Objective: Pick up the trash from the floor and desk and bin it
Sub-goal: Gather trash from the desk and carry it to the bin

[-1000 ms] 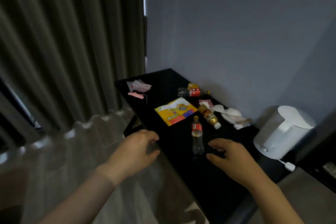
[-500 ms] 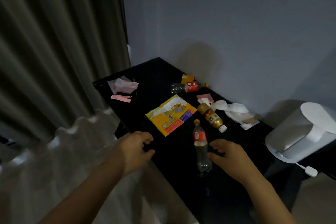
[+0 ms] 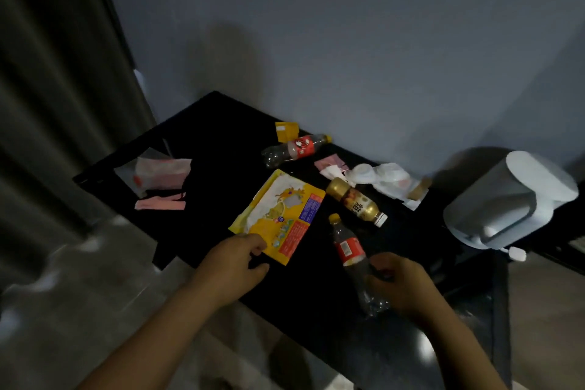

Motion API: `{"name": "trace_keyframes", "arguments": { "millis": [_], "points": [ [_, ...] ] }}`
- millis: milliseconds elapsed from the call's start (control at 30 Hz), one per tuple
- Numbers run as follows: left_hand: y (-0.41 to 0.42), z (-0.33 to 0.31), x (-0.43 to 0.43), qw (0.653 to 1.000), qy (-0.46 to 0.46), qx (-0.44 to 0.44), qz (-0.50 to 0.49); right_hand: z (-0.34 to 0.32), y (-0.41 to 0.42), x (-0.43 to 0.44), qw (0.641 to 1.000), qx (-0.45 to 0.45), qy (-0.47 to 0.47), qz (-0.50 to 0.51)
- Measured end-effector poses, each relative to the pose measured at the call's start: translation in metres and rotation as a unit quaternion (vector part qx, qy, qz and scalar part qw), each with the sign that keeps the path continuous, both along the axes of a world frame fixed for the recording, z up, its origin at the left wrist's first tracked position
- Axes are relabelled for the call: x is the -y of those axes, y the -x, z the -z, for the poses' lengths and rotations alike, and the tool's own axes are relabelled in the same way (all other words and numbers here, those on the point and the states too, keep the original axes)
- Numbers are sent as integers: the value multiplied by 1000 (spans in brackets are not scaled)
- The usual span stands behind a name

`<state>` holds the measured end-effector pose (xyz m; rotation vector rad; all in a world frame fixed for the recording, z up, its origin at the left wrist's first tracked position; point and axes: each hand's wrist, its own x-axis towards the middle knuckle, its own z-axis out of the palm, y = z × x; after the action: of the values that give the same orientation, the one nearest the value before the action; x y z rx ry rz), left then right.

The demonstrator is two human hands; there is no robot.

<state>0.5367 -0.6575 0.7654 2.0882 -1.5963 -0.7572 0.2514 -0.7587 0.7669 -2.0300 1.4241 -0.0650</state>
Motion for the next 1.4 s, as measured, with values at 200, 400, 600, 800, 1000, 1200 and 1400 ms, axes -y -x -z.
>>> {"name": "trace_keyframes", "arguments": {
  "millis": [200,400,600,800,1000,1200,1400],
  "points": [
    [-31,10,28,997,-15,-3,72,9,-23,-20,997,-16,-17,77],
    [-42,20,57,993,-26,-8,111,14,-34,-4,992,-4,-23,126],
    [-56,31,94,994,-49,-17,98,31,-51,34,993,-6,-13,117],
    [-67,45,134,992,-95,13,87,55,-56,76,992,-3,-39,123],
    [-65,68,157,990,-124,30,54,73,-56,104,993,-22,-41,112],
    [-77,96,175,980,-169,82,61,90,-55,103,989,-47,-54,129],
    [-90,119,197,974,-190,97,81,104,-62,96,975,-49,-97,192]
  ]
}}
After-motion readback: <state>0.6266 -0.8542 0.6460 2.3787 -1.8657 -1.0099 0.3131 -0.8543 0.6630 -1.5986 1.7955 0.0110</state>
